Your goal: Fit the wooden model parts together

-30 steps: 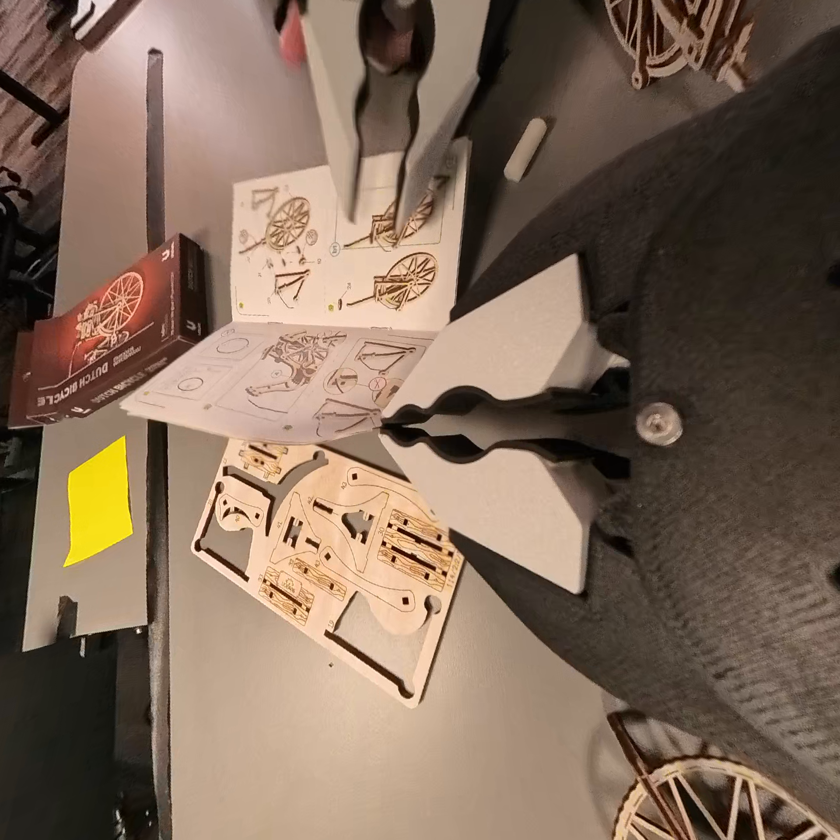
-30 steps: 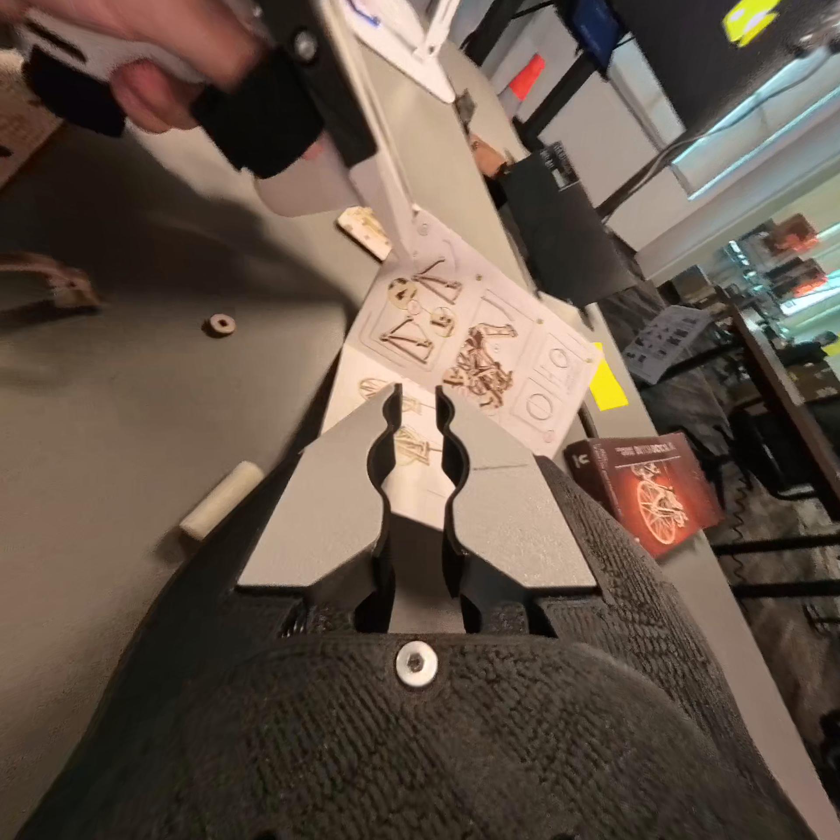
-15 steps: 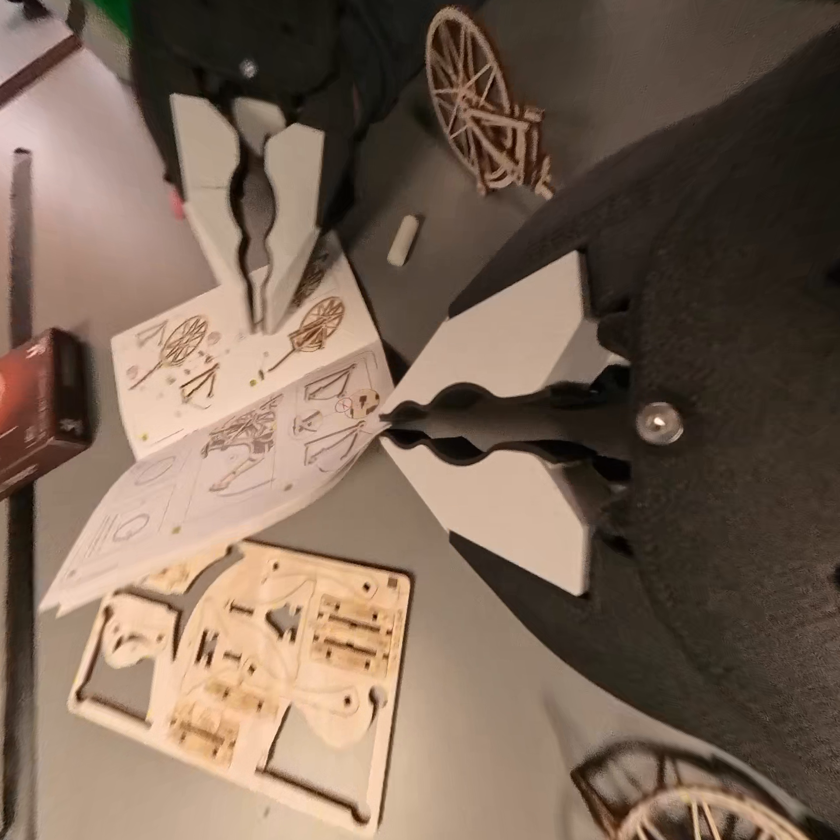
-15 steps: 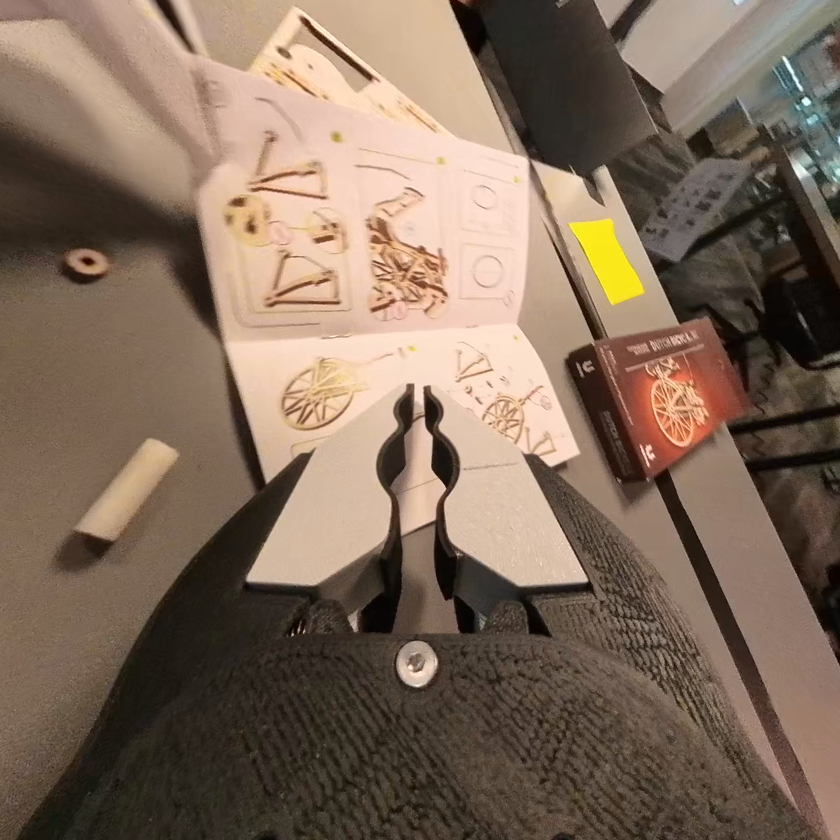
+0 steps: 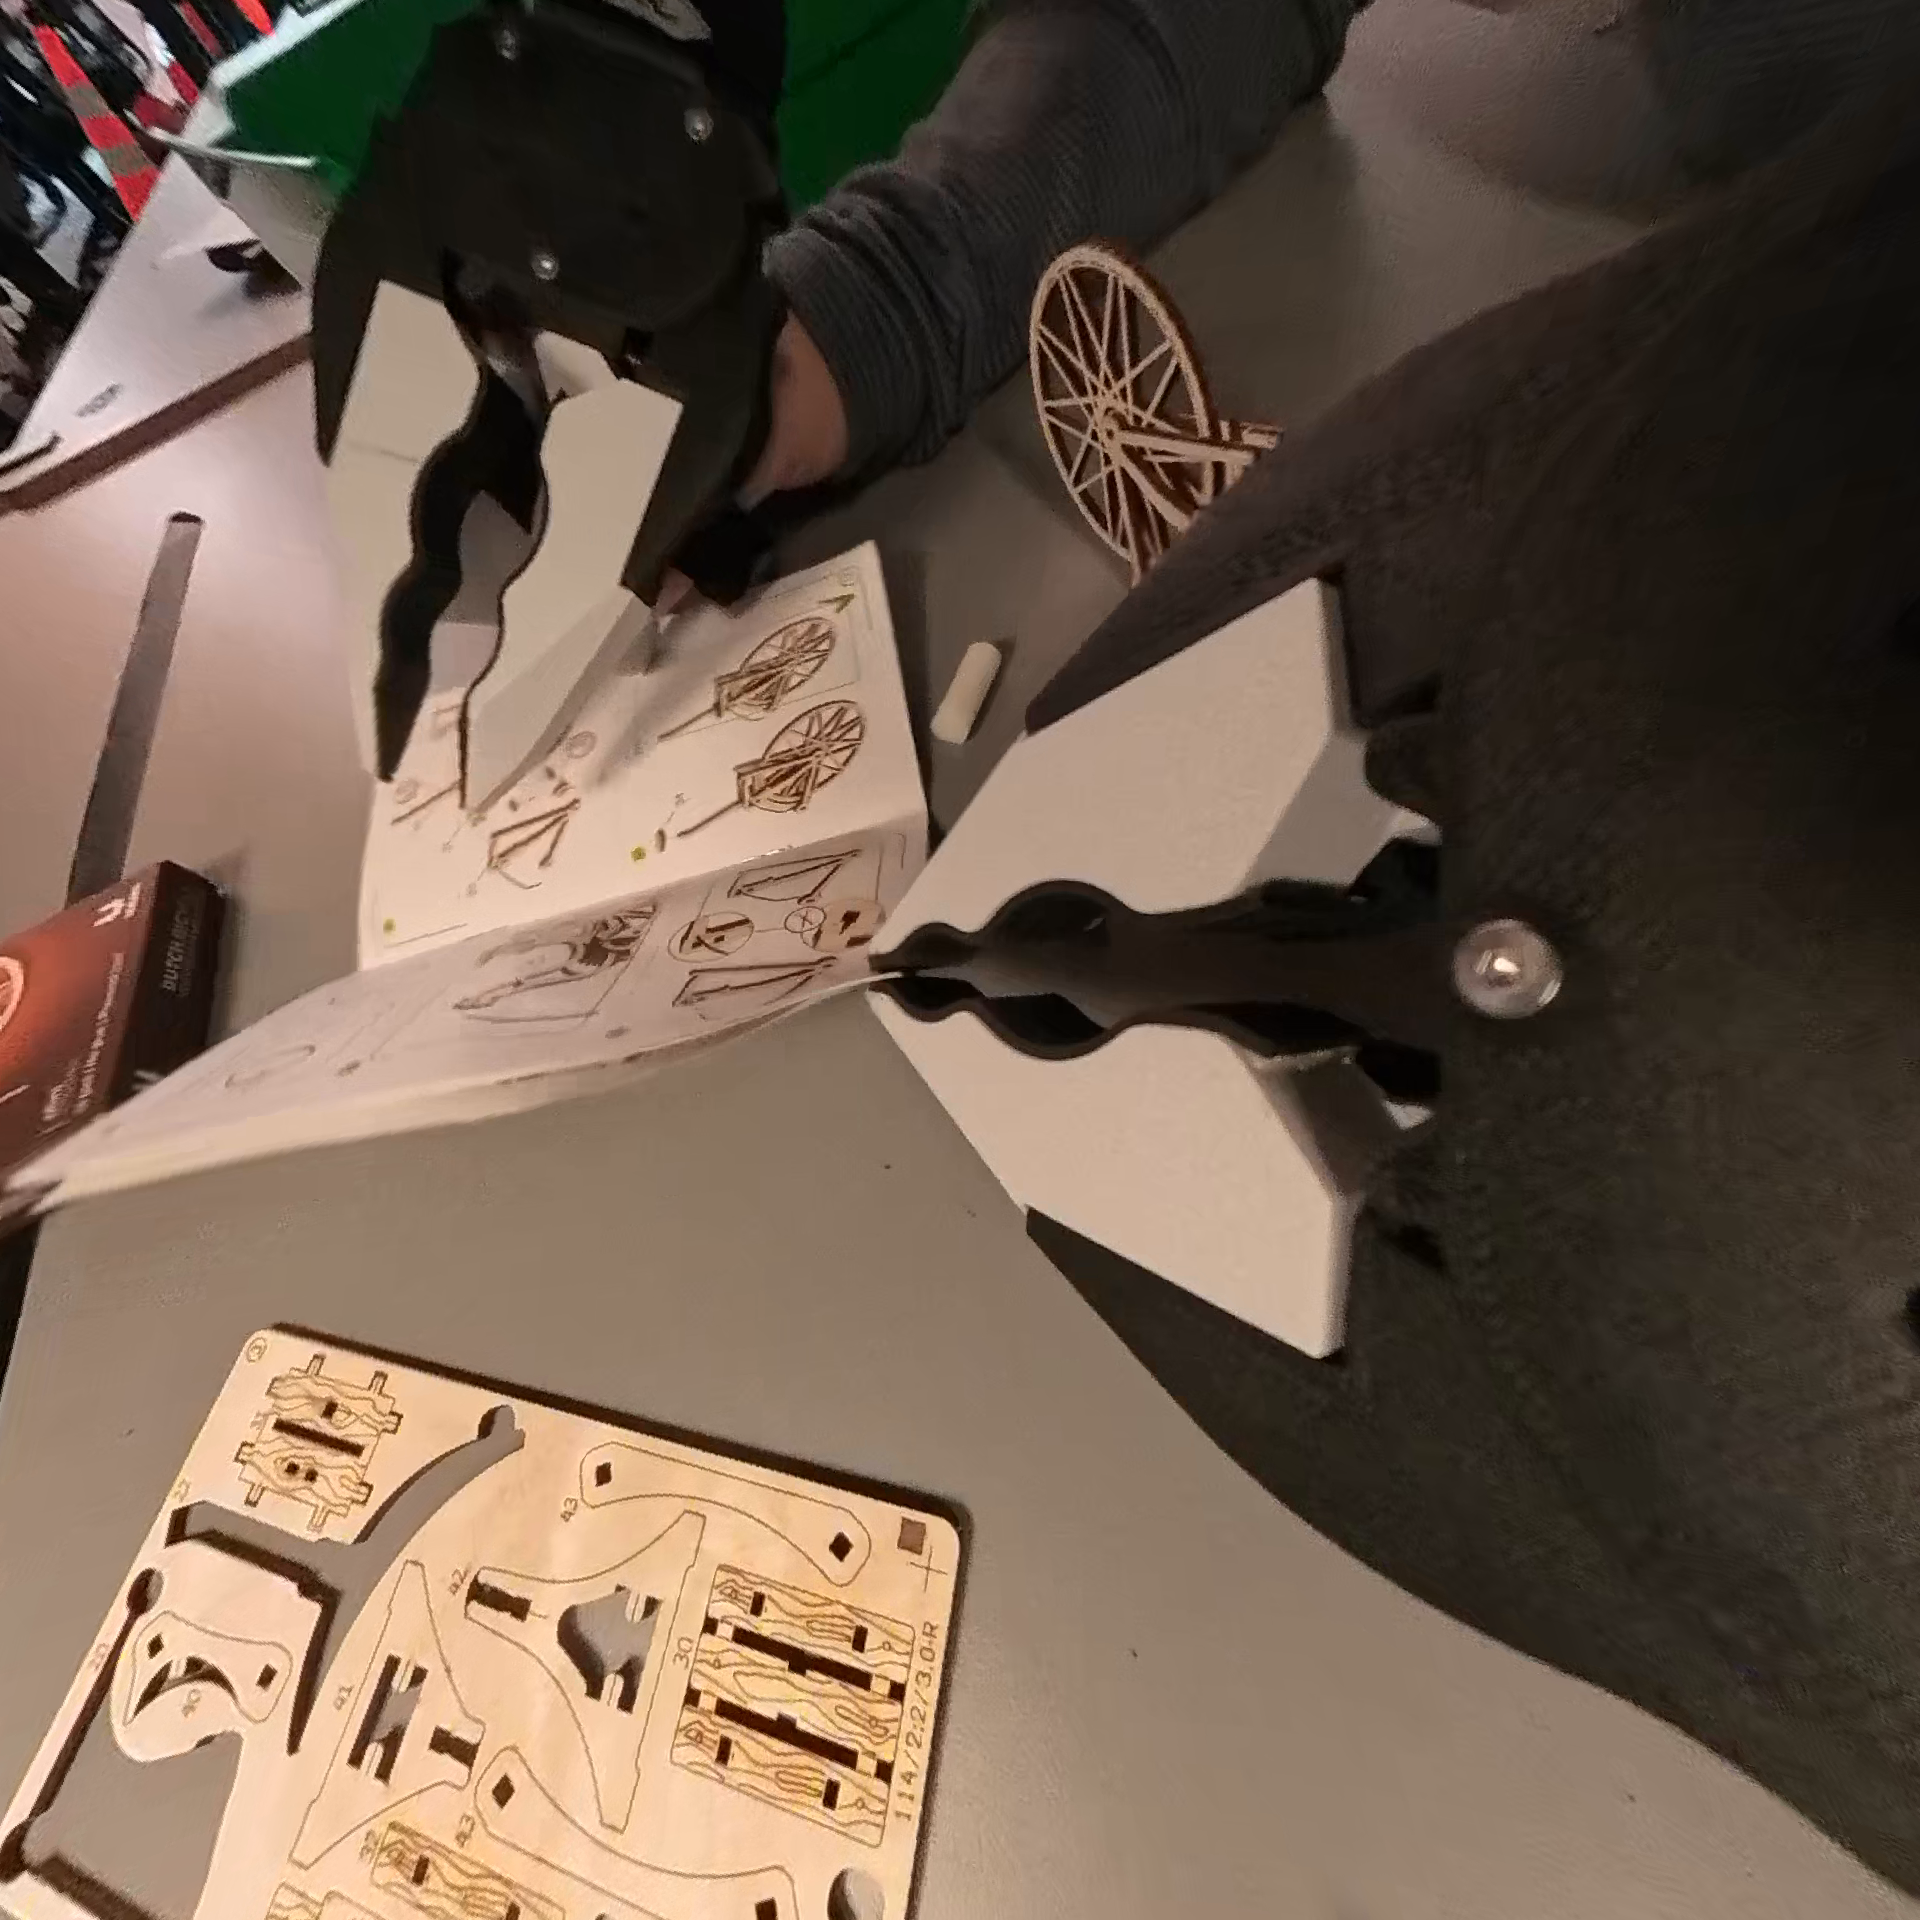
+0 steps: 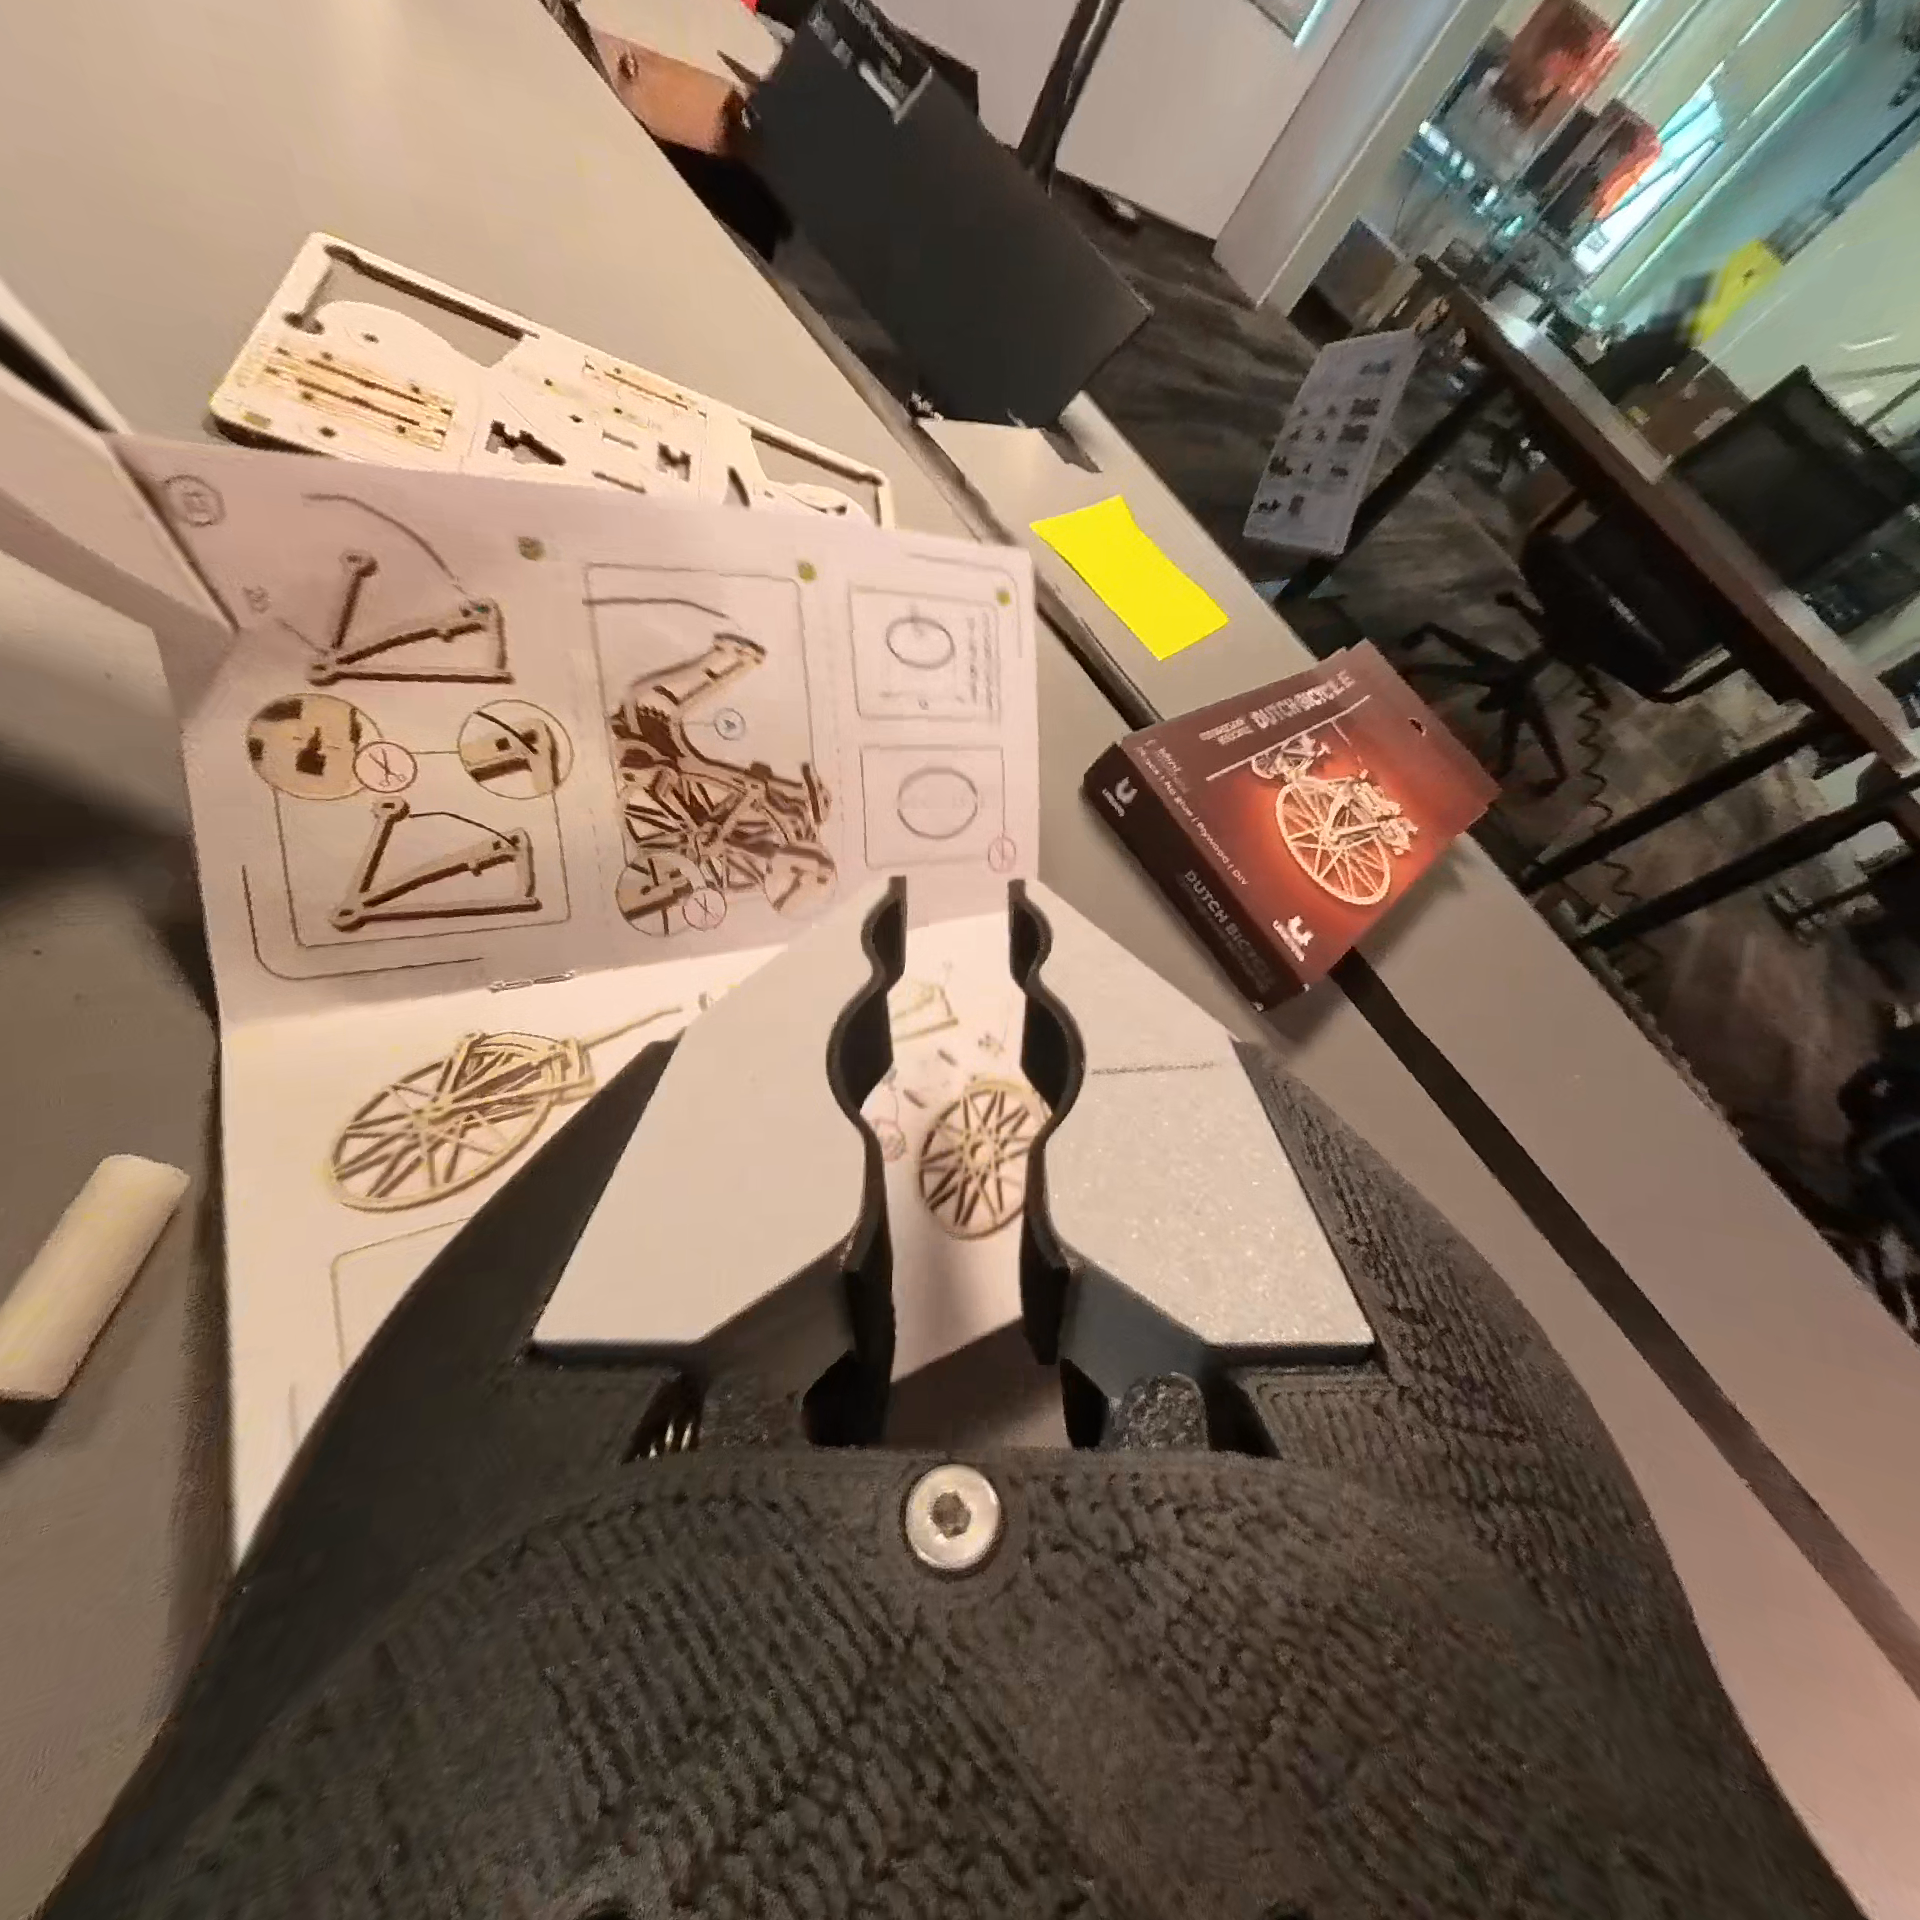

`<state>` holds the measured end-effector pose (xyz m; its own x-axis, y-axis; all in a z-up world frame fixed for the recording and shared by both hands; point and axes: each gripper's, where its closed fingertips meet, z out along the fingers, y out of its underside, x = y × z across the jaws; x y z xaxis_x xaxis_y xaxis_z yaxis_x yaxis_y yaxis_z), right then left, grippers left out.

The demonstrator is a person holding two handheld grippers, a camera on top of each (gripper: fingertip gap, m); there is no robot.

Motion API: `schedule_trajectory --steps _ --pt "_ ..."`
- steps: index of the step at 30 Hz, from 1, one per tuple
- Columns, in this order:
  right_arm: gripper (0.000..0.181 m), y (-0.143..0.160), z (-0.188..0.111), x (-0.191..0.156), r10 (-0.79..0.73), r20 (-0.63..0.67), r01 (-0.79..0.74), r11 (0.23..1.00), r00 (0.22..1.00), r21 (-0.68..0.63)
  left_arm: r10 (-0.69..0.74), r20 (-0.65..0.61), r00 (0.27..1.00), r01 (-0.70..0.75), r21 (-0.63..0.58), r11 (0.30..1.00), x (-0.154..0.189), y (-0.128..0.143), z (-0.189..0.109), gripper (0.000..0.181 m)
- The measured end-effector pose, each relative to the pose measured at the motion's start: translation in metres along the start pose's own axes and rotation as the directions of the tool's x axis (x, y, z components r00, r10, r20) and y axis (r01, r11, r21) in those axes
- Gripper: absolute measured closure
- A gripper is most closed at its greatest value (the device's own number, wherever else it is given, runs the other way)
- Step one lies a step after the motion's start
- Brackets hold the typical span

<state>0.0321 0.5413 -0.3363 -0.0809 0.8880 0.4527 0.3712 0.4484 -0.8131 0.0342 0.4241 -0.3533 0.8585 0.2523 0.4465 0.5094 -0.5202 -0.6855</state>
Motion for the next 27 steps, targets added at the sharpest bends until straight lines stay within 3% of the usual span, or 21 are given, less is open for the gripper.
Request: schedule_trajectory --steps 7,14,19,24,27 --pt "0.160 -0.021 -0.010 0.004 -0.036 -0.052 0.043 0.991 0.998 0.124 -0.064 0.037 0.997 0.057 0.157 0.986 -0.018 -0.022 -0.009 0.181" --pt "0.159 -0.031 -0.010 -0.037 -0.158 0.128 0.131 0.972 0.979 0.198 -0.172 0.066 0.983 0.138 0.356 0.924 -0.039 -0.044 -0.024 0.181" --pt "0.156 -0.027 -0.009 -0.058 -0.223 0.220 0.184 0.966 0.950 0.184 -0.170 0.034 0.985 0.147 0.363 0.920 -0.025 -0.042 -0.018 0.181" --pt "0.160 -0.029 -0.008 -0.062 -0.253 0.202 0.218 0.960 0.946 0.178 -0.188 -0.097 0.977 0.210 0.325 0.922 0.006 -0.036 -0.004 0.181" --pt "0.162 -0.029 -0.007 -0.056 -0.192 0.195 0.161 0.974 0.962 0.161 -0.192 -0.161 0.968 0.230 0.270 0.935 0.023 -0.027 0.006 0.181"
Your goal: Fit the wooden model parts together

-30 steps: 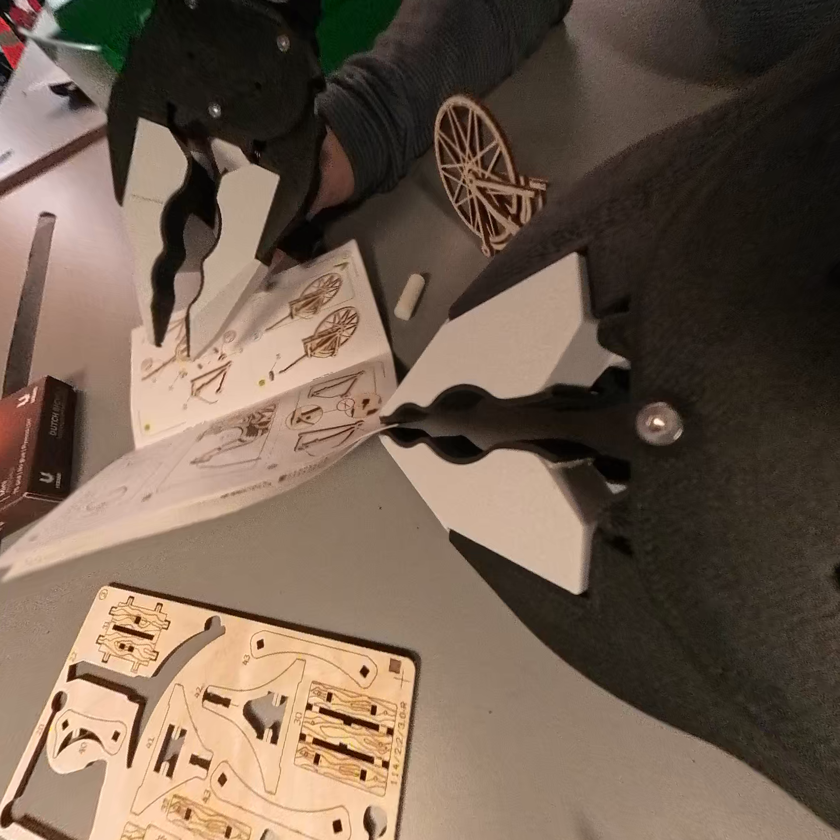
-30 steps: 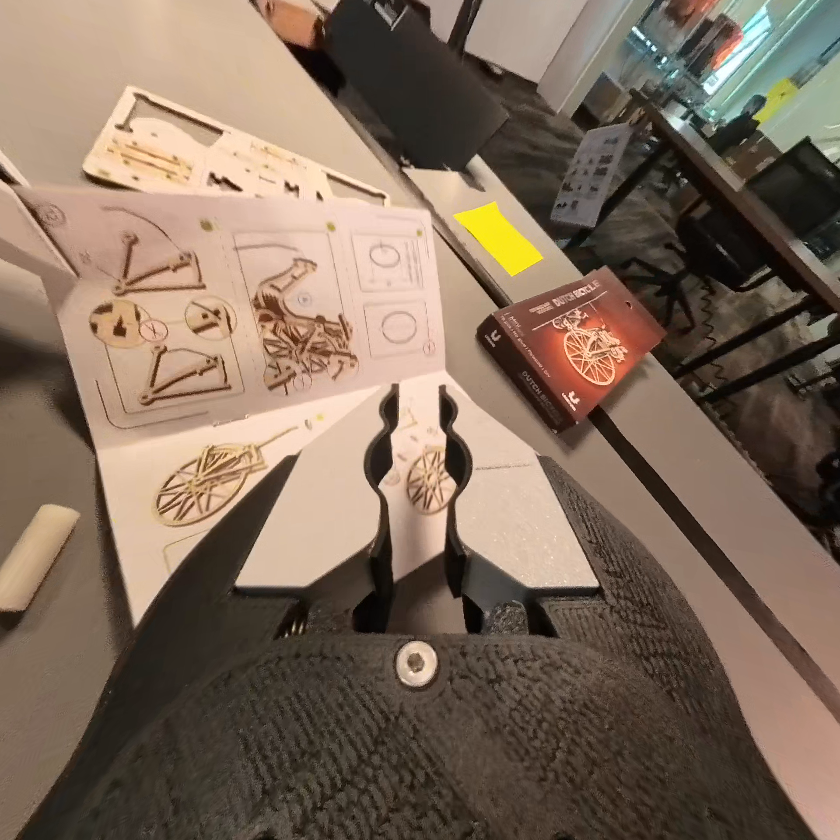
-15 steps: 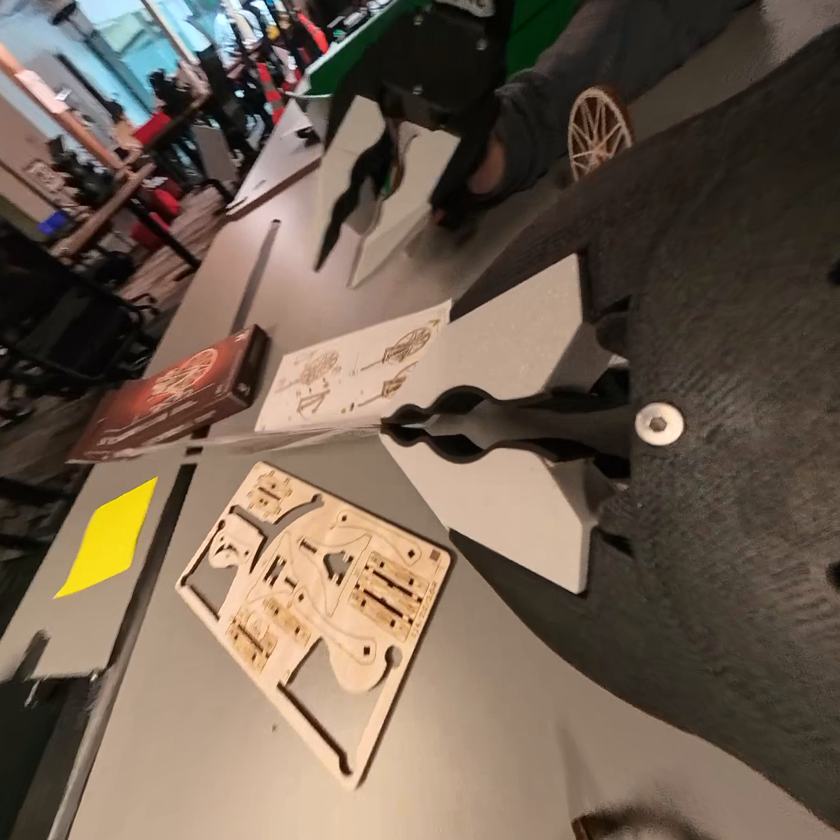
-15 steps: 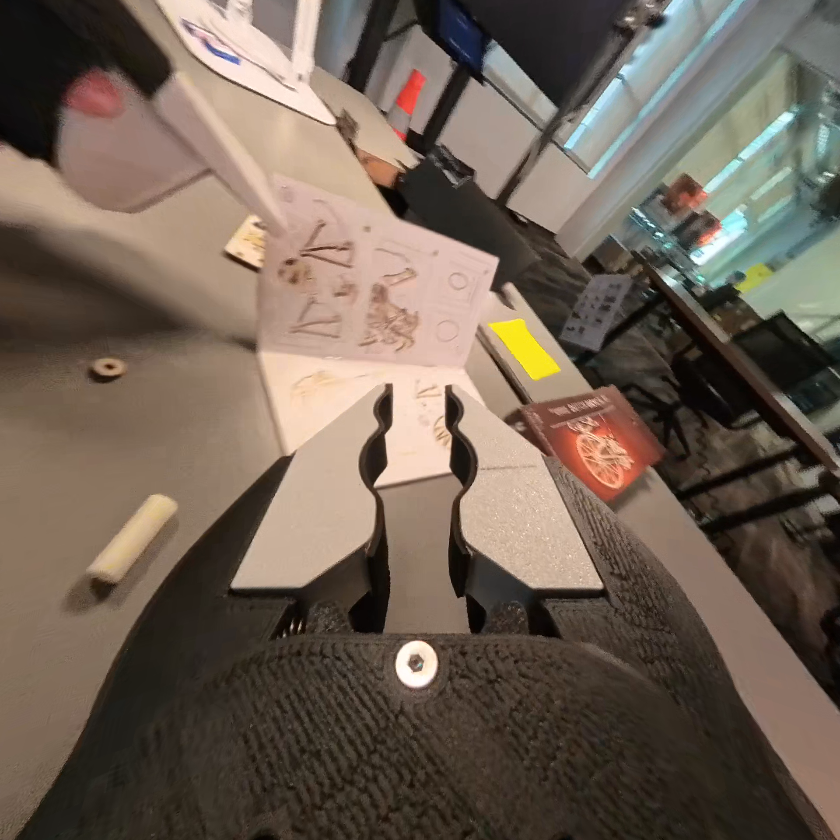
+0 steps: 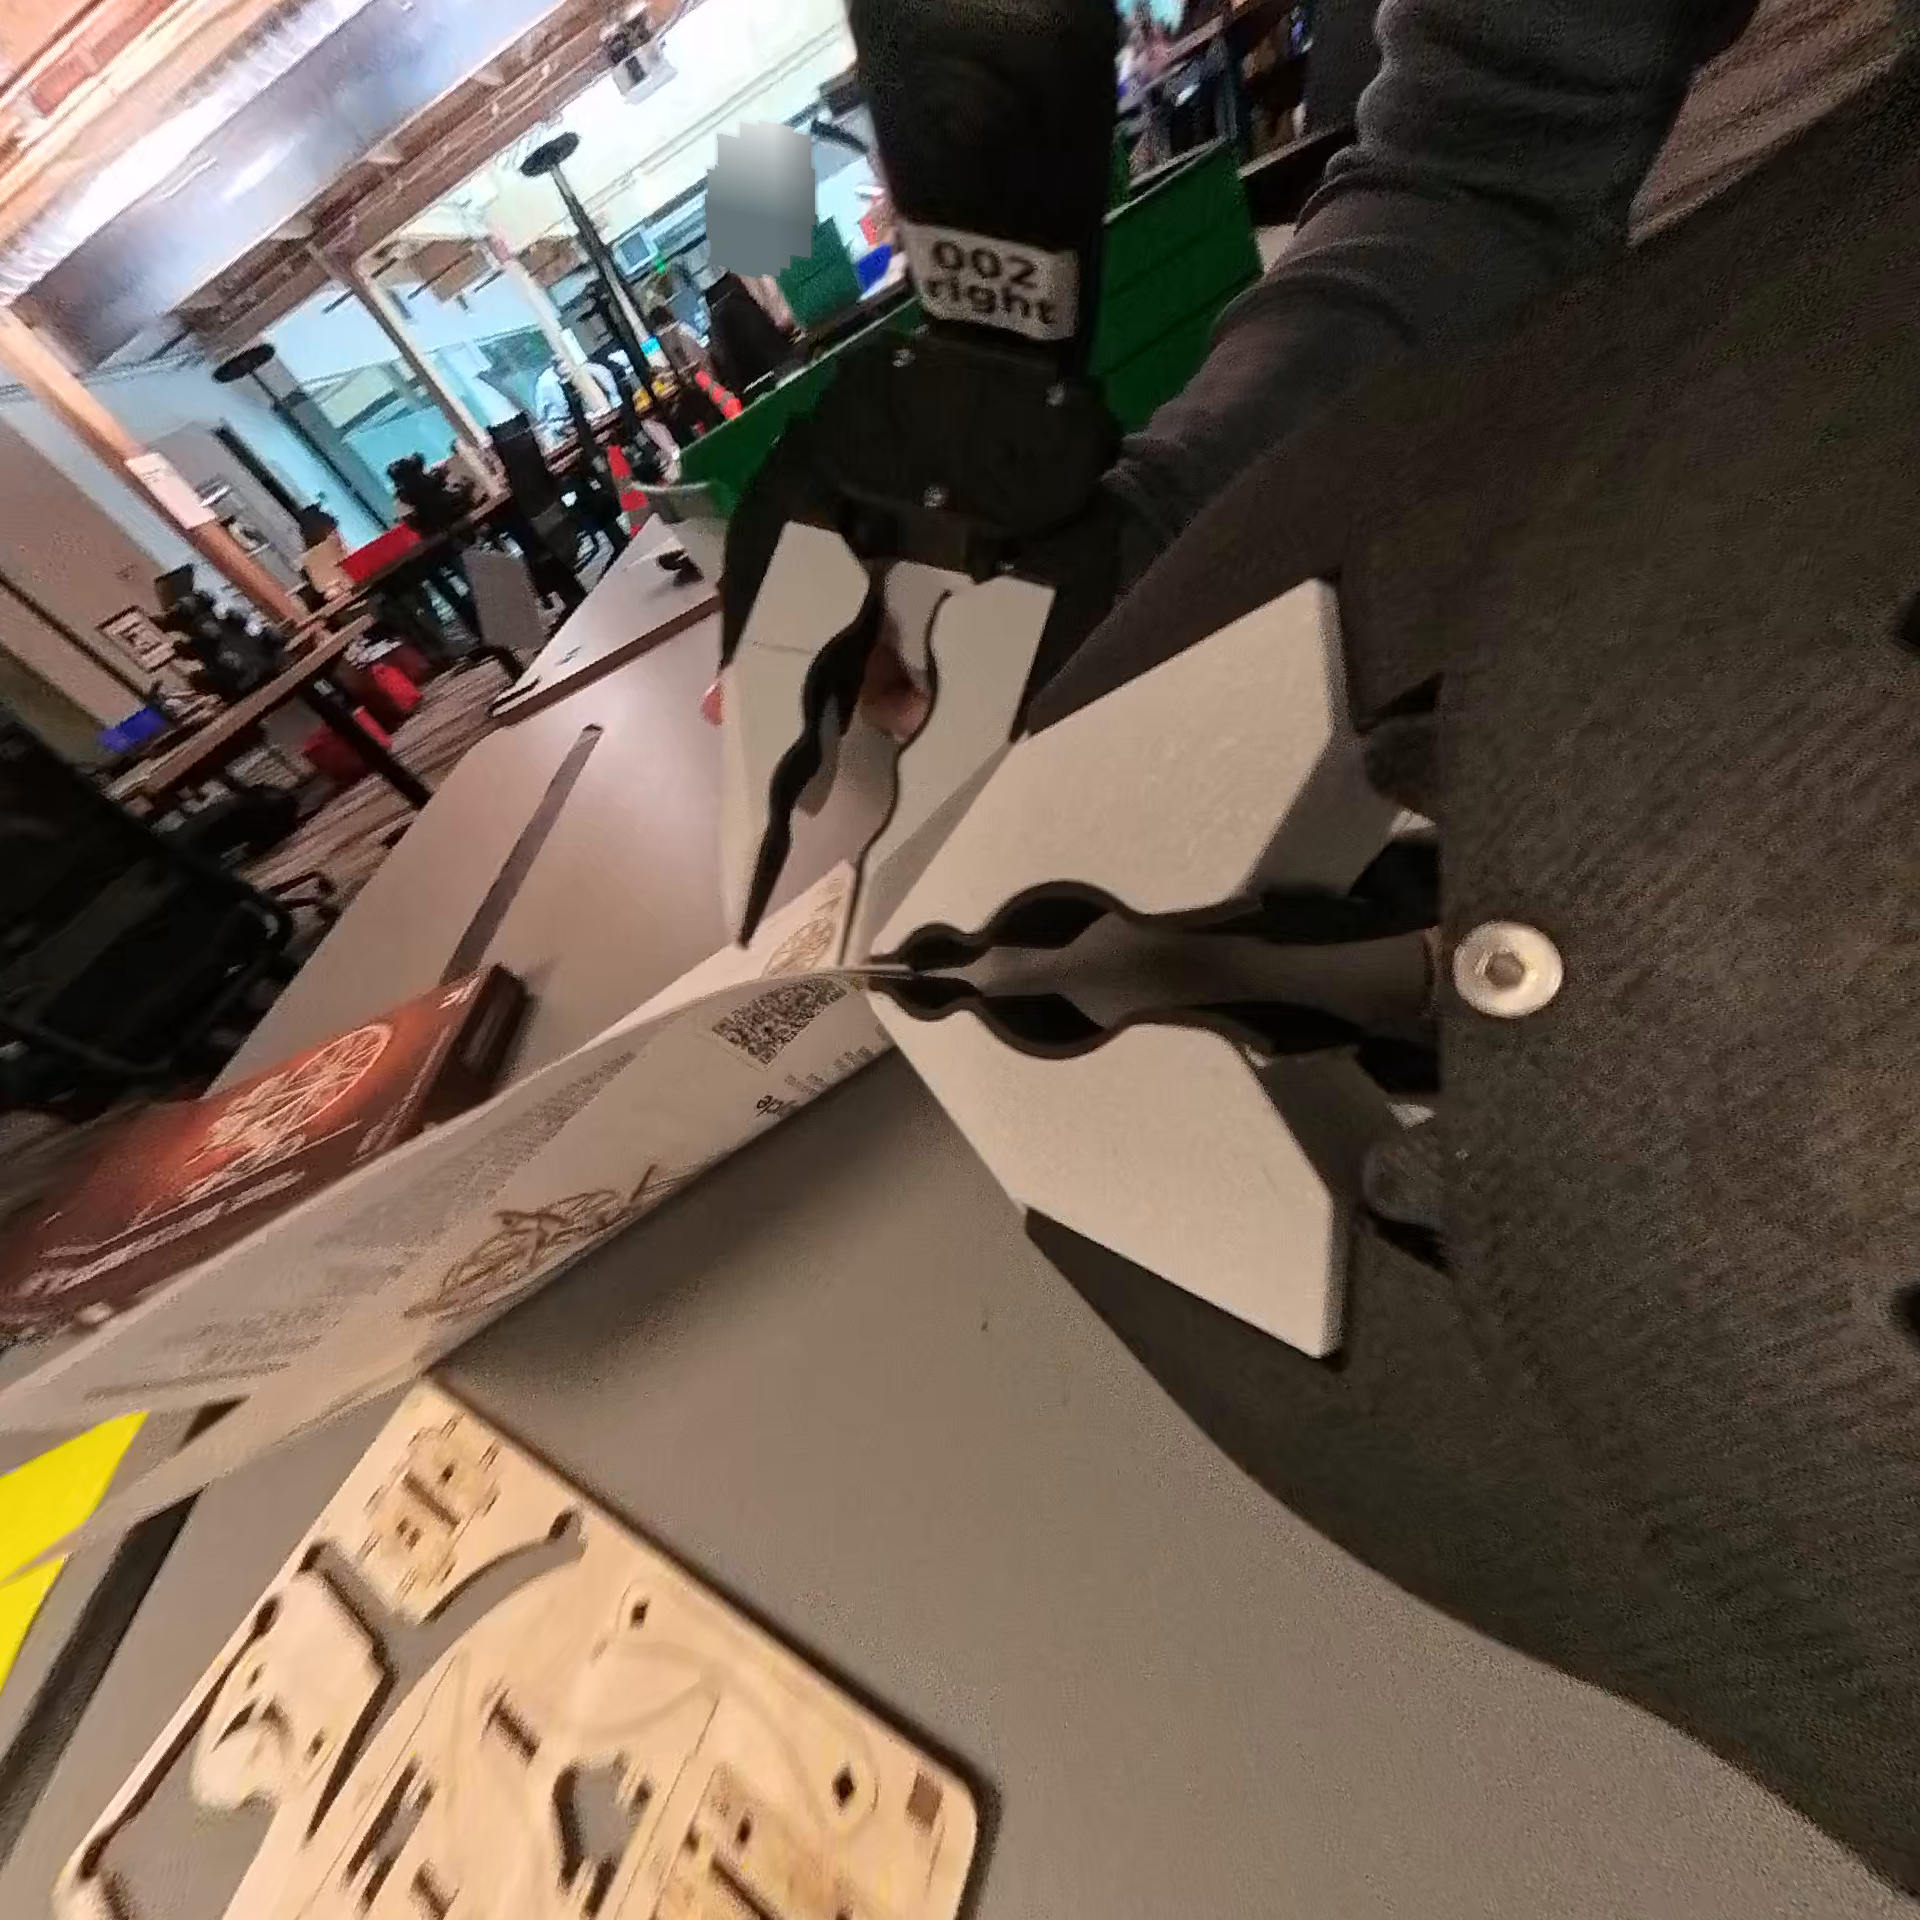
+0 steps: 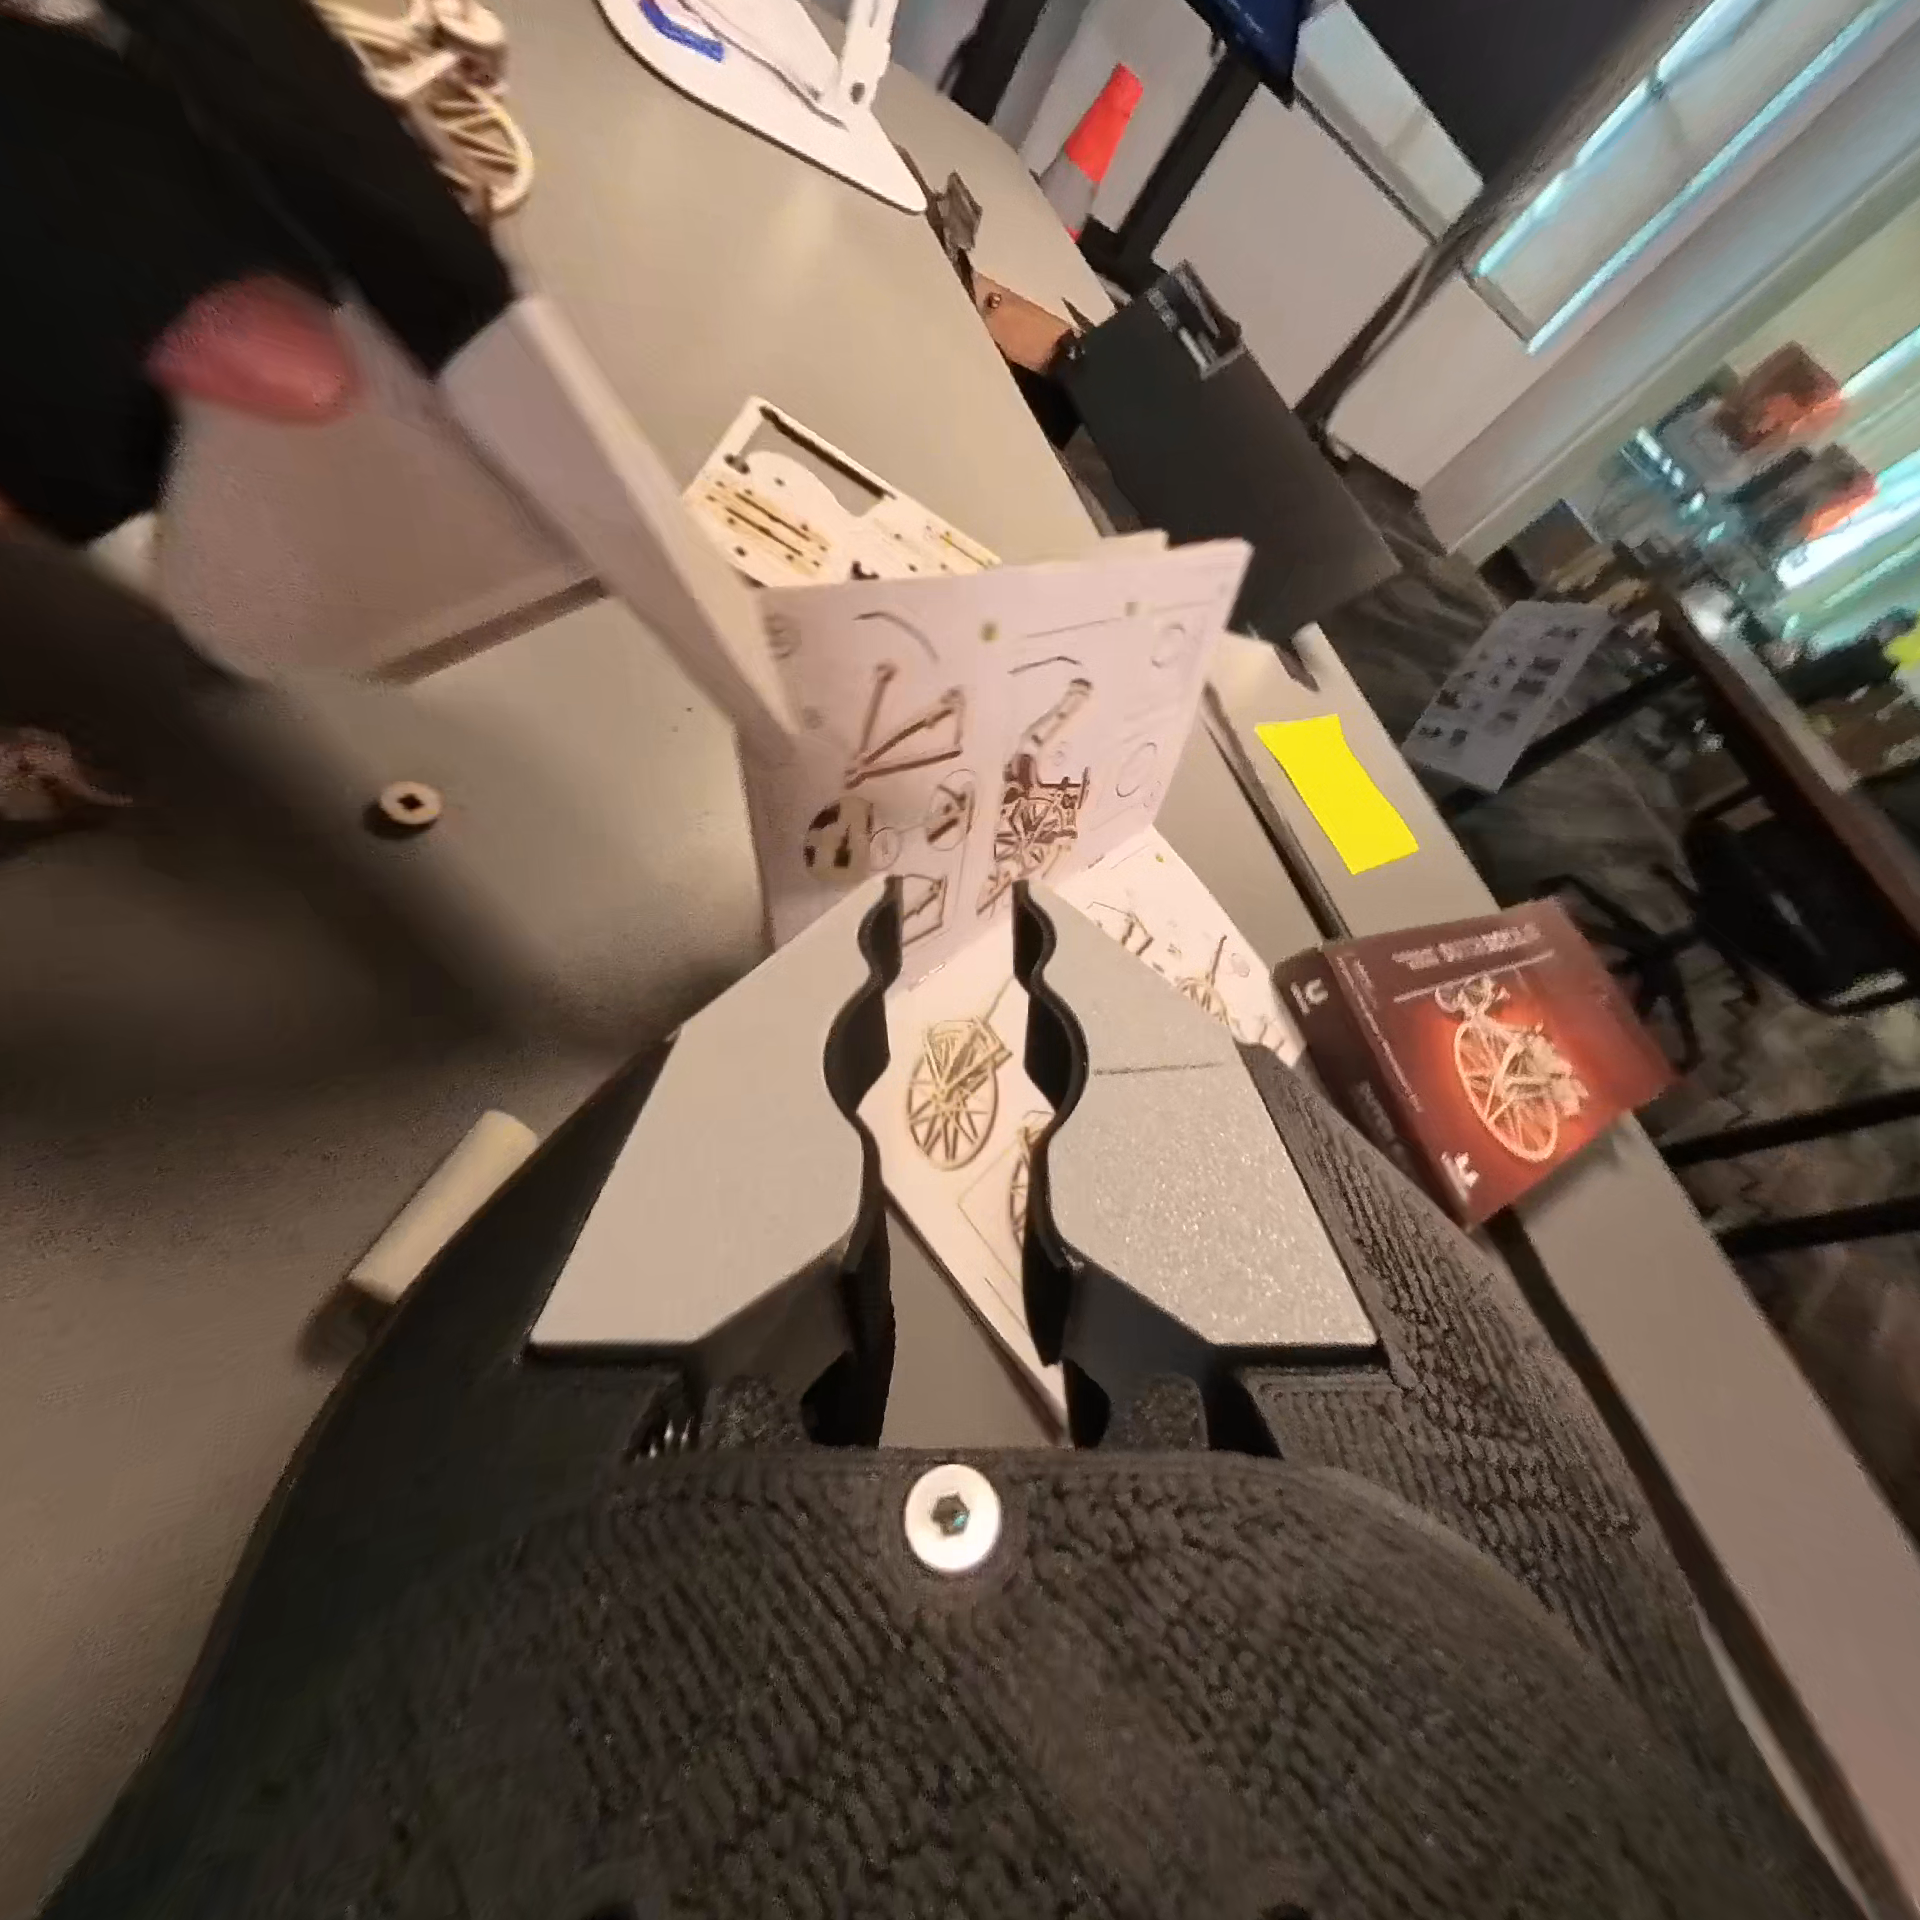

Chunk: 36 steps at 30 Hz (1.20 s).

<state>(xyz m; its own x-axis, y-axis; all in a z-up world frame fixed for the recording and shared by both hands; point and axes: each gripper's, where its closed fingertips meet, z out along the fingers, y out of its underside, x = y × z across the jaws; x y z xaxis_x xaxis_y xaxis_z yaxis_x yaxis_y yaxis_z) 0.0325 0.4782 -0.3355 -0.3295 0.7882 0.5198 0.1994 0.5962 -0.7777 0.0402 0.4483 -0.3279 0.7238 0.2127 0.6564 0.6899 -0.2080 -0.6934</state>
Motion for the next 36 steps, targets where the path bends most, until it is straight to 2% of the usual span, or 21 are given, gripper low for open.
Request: schedule_trajectory --steps 3,6,10,13,16,19,22,26,31,36 --pt "0.159 0.009 0.002 0.006 0.099 -0.001 -0.099 0.994 0.995 -0.049 0.011 -0.028 1.000 -0.012 -0.061 0.998 0.007 0.012 0.005 0.181" --pt "0.158 0.020 0.006 0.003 0.134 0.019 -0.130 0.983 0.991 -0.132 0.044 -0.046 0.998 -0.050 -0.143 0.989 0.010 0.023 0.006 0.180" --pt "0.165 0.030 0.011 -0.006 0.134 0.051 -0.120 0.969 0.990 -0.218 0.145 -0.014 0.989 -0.144 -0.254 0.957 0.006 0.036 0.003 0.158" --pt "0.159 0.034 0.011 -0.003 0.227 0.052 -0.208 0.947 0.972 -0.246 0.241 0.025 0.970 -0.227 -0.258 0.939 0.006 0.030 -0.003 0.150" --pt "0.151 0.040 0.011 0.000 0.332 0.052 -0.306 0.911 0.942 -0.277 0.365 0.121 0.923 -0.334 -0.219 0.917 0.000 0.013 -0.013 0.143" --pt "0.148 0.044 0.010 0.000 0.417 0.060 -0.381 0.874 0.907 -0.302 0.474 0.210 0.855 -0.452 -0.146 0.880 -0.005 -0.010 -0.022 0.141" --pt "0.147 0.045 0.010 0.000 0.439 0.054 -0.403 0.862 0.897 -0.307 0.539 0.197 0.819 -0.521 -0.135 0.843 -0.002 -0.010 -0.019 0.142" --pt "0.148 0.045 0.010 0.000 0.436 0.055 -0.400 0.864 0.898 -0.307 0.592 0.165 0.789 -0.544 -0.260 0.798 -0.013 0.014 -0.003 0.143" --pt "0.149 0.043 0.009 -0.003 0.429 0.078 -0.389 0.870 0.900 -0.303 0.666 0.188 0.722 -0.576 -0.370 0.729 -0.028 0.027 0.004 0.148" --pt "0.146 0.035 0.008 -0.006 0.389 0.120 -0.349 0.900 0.913 -0.261 0.649 0.194 0.735 -0.540 -0.412 0.734 -0.038 0.031 0.006 0.154"
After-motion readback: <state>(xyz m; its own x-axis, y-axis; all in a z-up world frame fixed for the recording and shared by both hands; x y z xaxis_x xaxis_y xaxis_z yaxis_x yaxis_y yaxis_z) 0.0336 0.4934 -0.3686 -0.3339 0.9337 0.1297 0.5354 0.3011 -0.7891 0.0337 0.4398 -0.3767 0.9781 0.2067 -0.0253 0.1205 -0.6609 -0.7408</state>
